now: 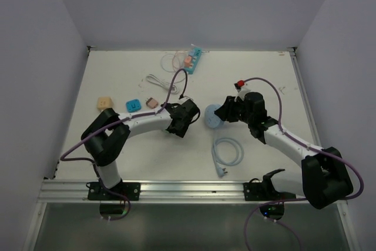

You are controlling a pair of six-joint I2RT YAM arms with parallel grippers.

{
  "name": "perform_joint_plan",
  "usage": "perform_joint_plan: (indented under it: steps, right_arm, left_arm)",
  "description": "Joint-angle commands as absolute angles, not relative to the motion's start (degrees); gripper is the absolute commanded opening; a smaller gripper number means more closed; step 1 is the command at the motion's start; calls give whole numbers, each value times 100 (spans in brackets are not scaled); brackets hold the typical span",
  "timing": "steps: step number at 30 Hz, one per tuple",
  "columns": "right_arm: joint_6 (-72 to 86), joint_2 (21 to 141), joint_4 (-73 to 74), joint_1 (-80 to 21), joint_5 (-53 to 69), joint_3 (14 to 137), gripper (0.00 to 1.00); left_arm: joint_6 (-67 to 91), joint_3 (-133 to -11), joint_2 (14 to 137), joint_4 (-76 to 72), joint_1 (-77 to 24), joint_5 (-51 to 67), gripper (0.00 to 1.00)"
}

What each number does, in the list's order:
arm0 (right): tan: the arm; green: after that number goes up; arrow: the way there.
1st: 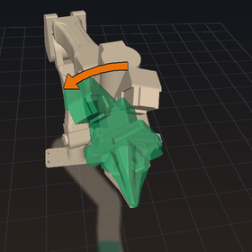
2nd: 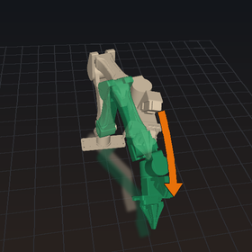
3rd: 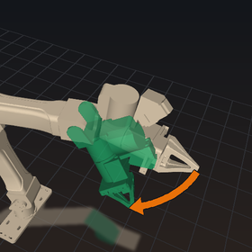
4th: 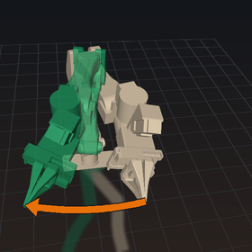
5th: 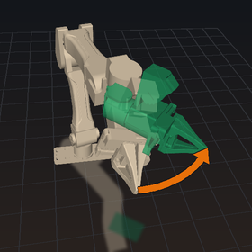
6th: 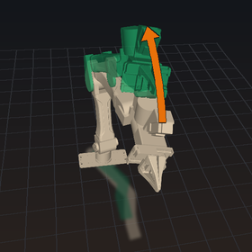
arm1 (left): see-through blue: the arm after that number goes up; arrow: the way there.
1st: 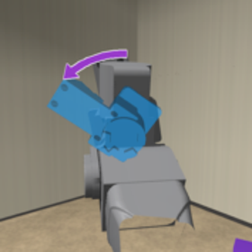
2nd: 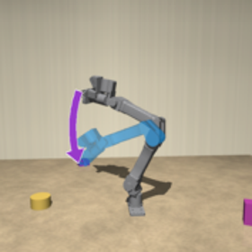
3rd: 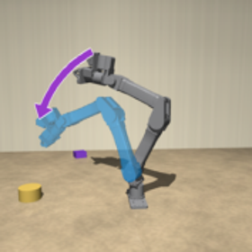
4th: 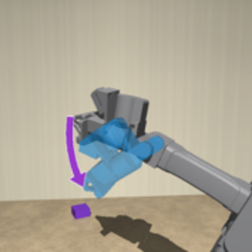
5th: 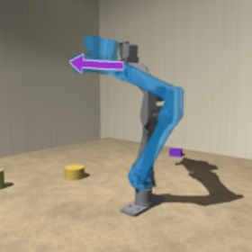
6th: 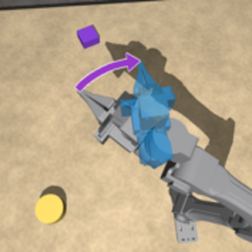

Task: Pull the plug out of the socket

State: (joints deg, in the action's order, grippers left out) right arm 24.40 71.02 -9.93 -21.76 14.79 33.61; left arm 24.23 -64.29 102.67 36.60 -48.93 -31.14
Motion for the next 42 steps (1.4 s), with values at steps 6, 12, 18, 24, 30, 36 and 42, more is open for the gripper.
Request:
perform_joint_plan:
  steps: [6,12,18,24,30,36,42]
  right_arm:
    - [2724,7251,-1046,-1803,933,3612,0]
    - [3418,7496,-844,-1013,370,3884,0]
    - [4007,7804,-686,-27,-342,4700,0]
    - [4316,8313,-555,650,-1151,5675,0]
    - [4263,9131,-141,756,-766,6091,0]
    - [4395,9263,-430,765,-449,5538,1]
    - [4315,9334,-527,791,-343,5187,22]
  left_arm:
    - [2250,-6890,8888,3744,-4782,-2576,99]
    - [1917,-6698,7947,3498,-3842,-1890,100]
    - [1609,-6478,7314,3516,-2840,-1407,100]
    - [1485,-5891,6751,3139,-2268,-1581,100]
    - [1459,-5371,6496,2690,-2074,-1845,99]
    - [1459,-5221,6399,2593,-2074,-1951,99]
    - [1450,-5159,6320,2593,-2074,-2004,100]
